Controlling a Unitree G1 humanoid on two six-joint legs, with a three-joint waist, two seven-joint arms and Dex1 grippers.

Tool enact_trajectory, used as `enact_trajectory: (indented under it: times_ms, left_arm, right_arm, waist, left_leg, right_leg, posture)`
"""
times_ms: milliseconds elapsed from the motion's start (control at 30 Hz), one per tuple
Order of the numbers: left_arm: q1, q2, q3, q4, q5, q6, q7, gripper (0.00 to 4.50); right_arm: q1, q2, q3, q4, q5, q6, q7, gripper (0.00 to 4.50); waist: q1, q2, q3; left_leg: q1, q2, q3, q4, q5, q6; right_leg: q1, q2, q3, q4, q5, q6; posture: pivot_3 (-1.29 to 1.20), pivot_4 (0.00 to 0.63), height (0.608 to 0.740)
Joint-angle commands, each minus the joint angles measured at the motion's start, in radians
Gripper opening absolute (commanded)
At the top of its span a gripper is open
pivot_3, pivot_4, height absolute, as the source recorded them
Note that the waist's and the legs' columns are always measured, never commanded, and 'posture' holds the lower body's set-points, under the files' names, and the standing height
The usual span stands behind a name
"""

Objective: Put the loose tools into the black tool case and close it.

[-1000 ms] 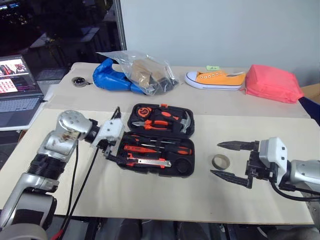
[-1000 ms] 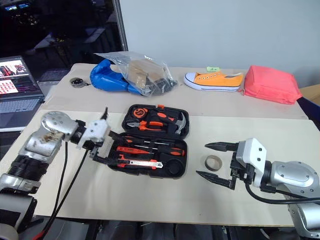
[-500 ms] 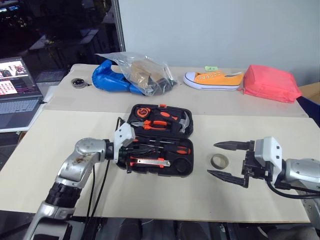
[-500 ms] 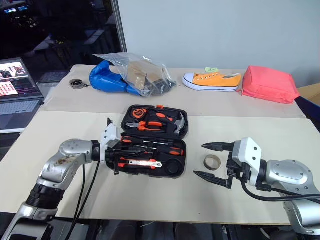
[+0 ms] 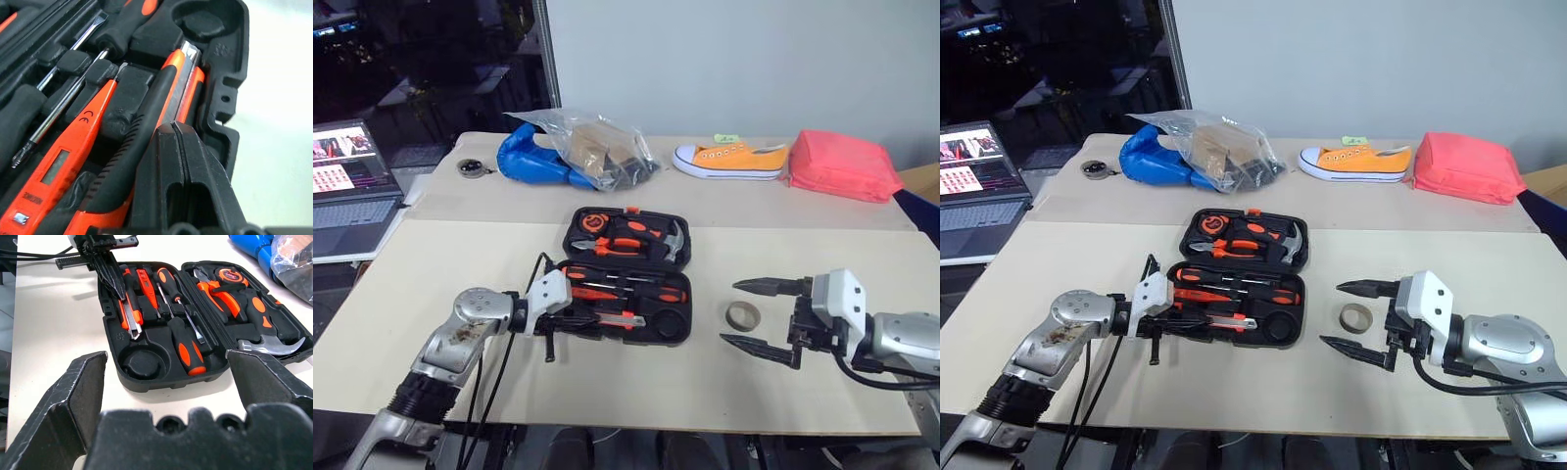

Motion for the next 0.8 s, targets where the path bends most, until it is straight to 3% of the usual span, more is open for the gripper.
enact_trajectory:
  times_ms: [33, 133, 233, 500, 800]
  left_arm:
    - [-0.002, -0.004, 0.034, 0.030, -0.065, 0.072, -0.033, 0.05]
    - [0.000, -0.032, 0.132, -0.089, -0.263, 0.211, -0.044, 0.05]
    - [-0.014, -0.052, 0.166, -0.133, -0.291, 0.261, 0.023, 0.05]
    - [0.027, -0.070, 0.038, -0.120, -0.094, 0.230, 0.191, 0.05]
    - [0.046, -0.128, -0.112, -0.042, 0.088, 0.165, 0.313, 0.05]
  right_arm:
    - [-0.018, -0.012, -0.013, -0.035, 0.018, 0.018, -0.013, 4.50]
    - [-0.023, -0.013, -0.013, -0.039, 0.023, 0.031, -0.011, 4.50]
    - [-0.022, -0.017, -0.019, -0.037, 0.029, 0.034, -0.001, 4.50]
    - [-0.019, -0.024, -0.032, -0.022, 0.024, 0.027, 0.016, 4.50]
    - [0.025, -0.036, -0.076, -0.041, 0.027, 0.030, 0.011, 4.50]
  waist:
    - [-0.002, 0.000, 0.000]
    - [-0.005, 0.001, 0.000]
    - [-0.001, 0.000, 0.000]
    - [0.004, 0.000, 0.000]
    - [0.011, -0.001, 0.000]
  left_leg:
    - [0.001, 0.000, 0.000, 0.000, 0.000, 0.000]
    - [0.001, 0.001, 0.000, -0.001, 0.000, 0.000]
    - [-0.005, 0.001, -0.001, -0.002, 0.000, 0.000]
    - [-0.015, -0.001, -0.001, -0.001, -0.001, 0.001]
    - [-0.004, -0.002, -0.001, -0.001, -0.001, 0.001]
  right_leg:
    - [0.001, 0.000, 0.000, 0.000, 0.000, 0.000]
    - [0.000, 0.000, 0.000, 0.000, 0.000, 0.000]
    - [-0.004, 0.001, -0.001, -0.001, -0.001, -0.001]
    - [-0.013, -0.001, 0.000, -0.002, -0.001, 0.000]
    - [-0.002, -0.002, 0.000, -0.002, -0.001, 0.001]
  posture:
    - [0.00, 0.150, 0.740]
    - [0.00, 0.150, 0.740]
    - [0.00, 0.150, 0.740]
    - [0.00, 0.150, 0.740]
    - [0.00, 0.150, 0.740]
